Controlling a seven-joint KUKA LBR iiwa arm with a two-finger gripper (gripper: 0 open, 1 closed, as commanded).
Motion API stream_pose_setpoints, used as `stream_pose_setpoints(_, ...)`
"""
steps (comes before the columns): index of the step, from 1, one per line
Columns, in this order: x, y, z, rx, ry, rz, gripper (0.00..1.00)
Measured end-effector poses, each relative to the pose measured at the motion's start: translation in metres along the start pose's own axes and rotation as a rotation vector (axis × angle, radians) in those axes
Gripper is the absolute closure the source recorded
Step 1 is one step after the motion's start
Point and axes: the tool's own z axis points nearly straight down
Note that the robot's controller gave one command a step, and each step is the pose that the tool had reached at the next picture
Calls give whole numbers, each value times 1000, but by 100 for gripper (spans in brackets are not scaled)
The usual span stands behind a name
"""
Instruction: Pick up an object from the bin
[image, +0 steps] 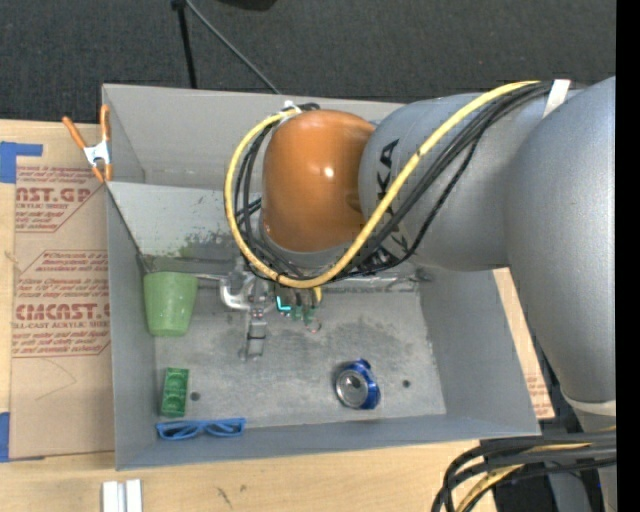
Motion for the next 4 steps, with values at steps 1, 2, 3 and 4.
stream_pose_setpoints(1,57,52,81,1,9,-108,0)
stream_pose_setpoints(2,51,68,112,-1,-5,-553,0)
stream_pose_setpoints(3,51,68,112,-1,-5,-553,100)
stream_pose_setpoints(4,51,68,112,-2,-8,-552,0)
